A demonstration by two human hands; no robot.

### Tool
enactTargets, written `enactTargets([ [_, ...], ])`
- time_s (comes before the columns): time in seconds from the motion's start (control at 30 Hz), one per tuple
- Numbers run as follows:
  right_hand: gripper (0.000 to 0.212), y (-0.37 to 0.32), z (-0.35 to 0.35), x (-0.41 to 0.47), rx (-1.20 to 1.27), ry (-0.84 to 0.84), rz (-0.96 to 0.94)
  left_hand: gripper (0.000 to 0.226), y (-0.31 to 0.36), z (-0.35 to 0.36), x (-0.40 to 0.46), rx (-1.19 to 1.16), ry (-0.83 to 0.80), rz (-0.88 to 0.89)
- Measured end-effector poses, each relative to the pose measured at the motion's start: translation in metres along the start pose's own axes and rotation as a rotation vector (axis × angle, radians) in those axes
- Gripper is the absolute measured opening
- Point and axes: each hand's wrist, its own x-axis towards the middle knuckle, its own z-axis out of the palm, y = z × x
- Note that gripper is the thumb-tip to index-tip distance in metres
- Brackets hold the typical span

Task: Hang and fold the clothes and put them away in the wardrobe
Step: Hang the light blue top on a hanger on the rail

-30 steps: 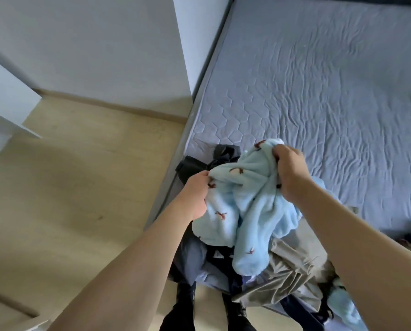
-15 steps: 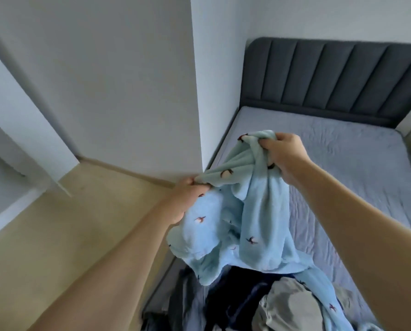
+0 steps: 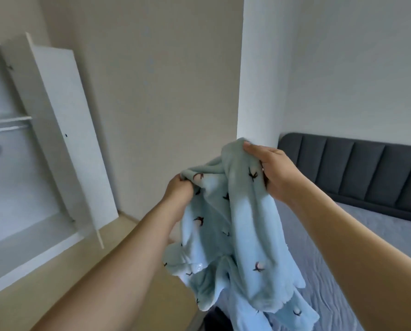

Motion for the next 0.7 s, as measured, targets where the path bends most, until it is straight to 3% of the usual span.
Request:
enactTargets([
  [0.13,0.025,-0.026,0.05,0.013,0.033,-0.111,-0.028,0.032,0.024,-0.041,-0.021,-0.067,0.109,0.109],
  [0.23,0.021,-0.043,0.098,0.025,0.065,-0.19,-0.062,0.064,0.026,-0.072,-0.036,-0.09,0.141,0.343],
  [0.37,0.019,-0.059,0.176,0.041,0.114,-0.218,-0.112,0.093,-0.002,-0.128,-0.04,0.324,0.404,0.72],
  [0.43,0.028,-0.057,0.216,0.049,0.145,-0.234,-0.128,0.104,-0.015,-0.158,-0.03,0.456,0.452,0.608],
  [0.5,0.03,-0.054,0.254,0.055,0.174,-0.263,-0.133,0.104,-0.025,-0.188,-0.015,0.494,0.297,0.26],
  [0.57,0.027,-0.049,0.292,0.059,0.163,-0.279,-0.145,0.071,-0.028,-0.221,-0.004,0.29,0.123,0.005],
  [0.63,0.019,-0.041,0.331,0.067,0.15,-0.26,-0.138,0.026,-0.029,-0.274,0.012,0.042,0.222,-0.041],
  [0.7,0.016,-0.034,0.352,0.079,0.139,-0.212,-0.13,0.019,-0.019,-0.326,0.026,-0.199,0.373,-0.02],
])
